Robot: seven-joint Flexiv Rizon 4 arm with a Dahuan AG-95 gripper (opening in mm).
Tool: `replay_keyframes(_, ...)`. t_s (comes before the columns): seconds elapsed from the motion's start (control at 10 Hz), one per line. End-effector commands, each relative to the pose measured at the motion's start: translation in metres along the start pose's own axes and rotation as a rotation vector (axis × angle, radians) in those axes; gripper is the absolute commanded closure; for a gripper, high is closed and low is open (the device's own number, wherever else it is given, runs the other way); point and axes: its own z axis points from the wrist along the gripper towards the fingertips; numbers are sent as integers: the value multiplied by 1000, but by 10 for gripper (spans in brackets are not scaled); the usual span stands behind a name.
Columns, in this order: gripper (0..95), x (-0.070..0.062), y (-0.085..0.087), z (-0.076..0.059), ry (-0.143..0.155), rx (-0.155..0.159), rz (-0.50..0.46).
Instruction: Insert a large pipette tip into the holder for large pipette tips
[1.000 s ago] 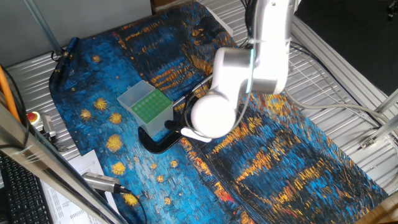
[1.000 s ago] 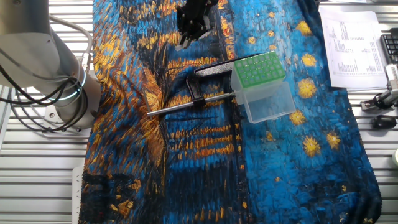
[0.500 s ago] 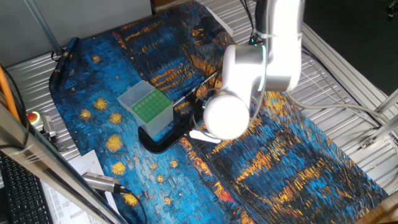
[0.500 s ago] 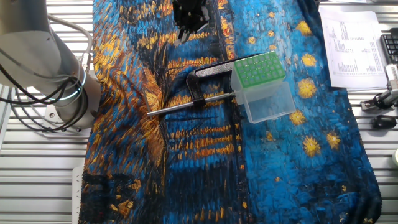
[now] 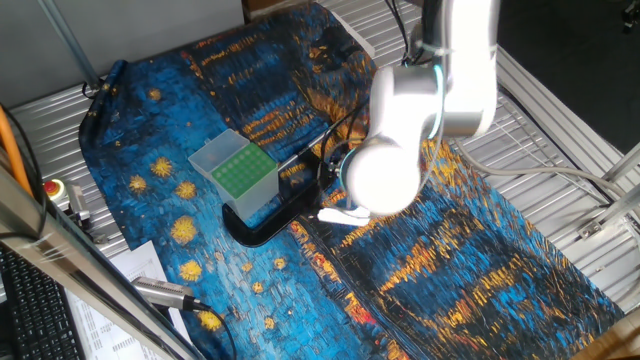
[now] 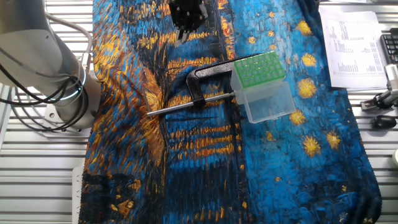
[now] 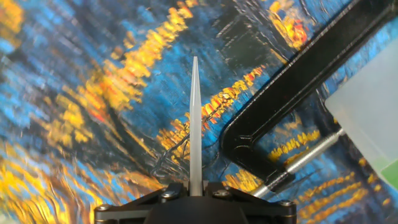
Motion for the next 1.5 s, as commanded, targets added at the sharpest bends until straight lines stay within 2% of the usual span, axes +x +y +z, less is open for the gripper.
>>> replay_keyframes(0.1, 950, 17, -6, -28, 51, 27, -95)
replay_keyframes(0.3, 950, 38, -21, -44, 60, 25, -158)
replay_keyframes(0.6, 950, 59, -37, -58, 75, 46, -236)
replay_keyframes(0.8, 950, 61, -38, -58, 73, 82, -258)
replay_keyframes(1.0, 950, 61, -38, -58, 54, 68, -285)
replay_keyframes(1.1, 760, 61, -38, -58, 60, 72, -282)
replay_keyframes(1.3, 760, 61, -38, -58, 44, 111, -288)
replay_keyframes(1.4, 760, 61, -38, -58, 47, 124, -315)
replay_keyframes(1.5, 760, 62, -38, -60, 49, 122, -328)
